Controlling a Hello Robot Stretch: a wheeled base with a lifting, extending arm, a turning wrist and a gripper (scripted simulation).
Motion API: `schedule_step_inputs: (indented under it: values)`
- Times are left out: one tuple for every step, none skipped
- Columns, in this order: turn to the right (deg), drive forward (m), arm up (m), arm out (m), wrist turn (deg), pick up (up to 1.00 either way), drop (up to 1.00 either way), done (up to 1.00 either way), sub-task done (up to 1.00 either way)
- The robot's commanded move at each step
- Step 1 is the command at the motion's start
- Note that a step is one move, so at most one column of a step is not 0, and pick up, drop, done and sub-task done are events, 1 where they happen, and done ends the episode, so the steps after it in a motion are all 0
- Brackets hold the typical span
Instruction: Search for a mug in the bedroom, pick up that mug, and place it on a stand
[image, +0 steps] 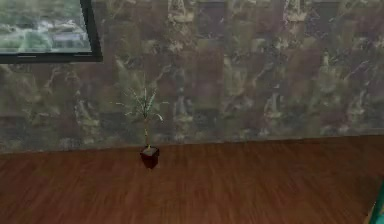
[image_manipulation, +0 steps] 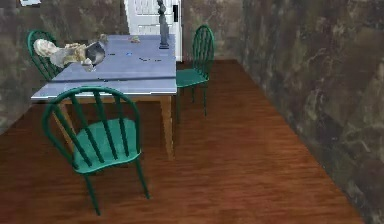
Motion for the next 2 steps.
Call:
schedule_step_inputs:
  values:
    - [-45.0, 0.0, 0.0, 0.0, 0.0, 0.0, 0.0, 0.0, 0.0]
    - [-45.0, 0.0, 0.0, 0.0, 0.0, 0.0, 0.0, 0.0, 0.0]
